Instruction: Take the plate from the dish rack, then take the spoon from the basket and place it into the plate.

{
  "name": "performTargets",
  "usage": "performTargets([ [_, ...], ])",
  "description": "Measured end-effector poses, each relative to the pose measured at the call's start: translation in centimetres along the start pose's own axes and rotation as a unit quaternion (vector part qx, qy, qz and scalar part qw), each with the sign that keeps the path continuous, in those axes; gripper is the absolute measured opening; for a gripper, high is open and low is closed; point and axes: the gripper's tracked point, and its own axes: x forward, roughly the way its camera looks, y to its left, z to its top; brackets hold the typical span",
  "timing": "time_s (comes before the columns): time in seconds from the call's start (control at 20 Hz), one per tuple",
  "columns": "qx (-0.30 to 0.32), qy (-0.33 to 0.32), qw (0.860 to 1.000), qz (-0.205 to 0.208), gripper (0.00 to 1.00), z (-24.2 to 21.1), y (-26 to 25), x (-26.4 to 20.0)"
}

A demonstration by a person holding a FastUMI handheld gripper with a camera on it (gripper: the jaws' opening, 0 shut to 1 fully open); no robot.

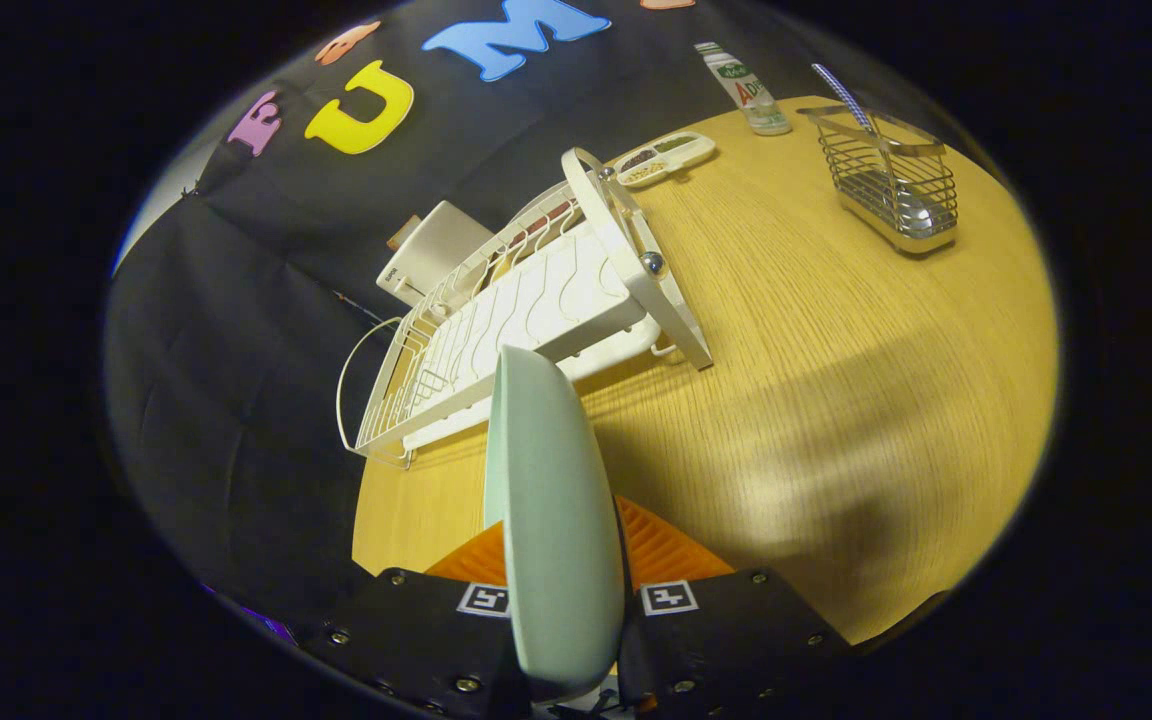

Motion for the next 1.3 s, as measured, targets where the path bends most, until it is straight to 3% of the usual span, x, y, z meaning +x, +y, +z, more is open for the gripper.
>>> performTargets([
  [0.2, 0.016, 0.026, 0.999, 0.027, 0.31, -0.3, -0.4, 0.6],
  [0.3, -0.008, 0.028, 1.000, -0.006, 0.31, -0.4, -1.3, 0.7],
  [0.35, -0.028, 0.036, 0.998, -0.033, 0.38, -0.7, -2.3, 0.4],
  [0.45, -0.034, 0.034, 0.998, -0.039, 0.56, -0.6, -2.2, 0.4],
  [0.6, -0.055, 0.030, 0.996, -0.063, 0.63, -0.1, -3.0, 0.1],
  [0.75, -0.078, 0.026, 0.993, -0.082, 0.79, 0.5, -3.4, -0.3],
  [0.85, -0.084, 0.025, 0.992, -0.093, 0.84, 0.8, -3.8, -0.4],
  [1.3, -0.109, -0.028, 0.980, -0.163, 0.87, 3.4, -5.7, -2.6],
])
